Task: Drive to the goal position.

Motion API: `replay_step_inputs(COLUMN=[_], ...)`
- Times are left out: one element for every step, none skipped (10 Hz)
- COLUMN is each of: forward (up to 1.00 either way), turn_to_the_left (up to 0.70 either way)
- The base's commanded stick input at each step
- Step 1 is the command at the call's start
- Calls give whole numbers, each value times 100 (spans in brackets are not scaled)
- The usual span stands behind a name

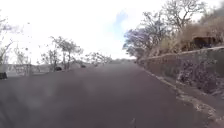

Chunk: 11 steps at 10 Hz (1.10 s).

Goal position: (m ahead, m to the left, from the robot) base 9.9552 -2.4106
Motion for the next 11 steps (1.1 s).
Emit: replay_step_inputs(forward=[70,70,70,70,70,70,70,70,70,70,70], turn_to_the_left=[0,0,0,0,0,0,0,0,0,-17,-21])
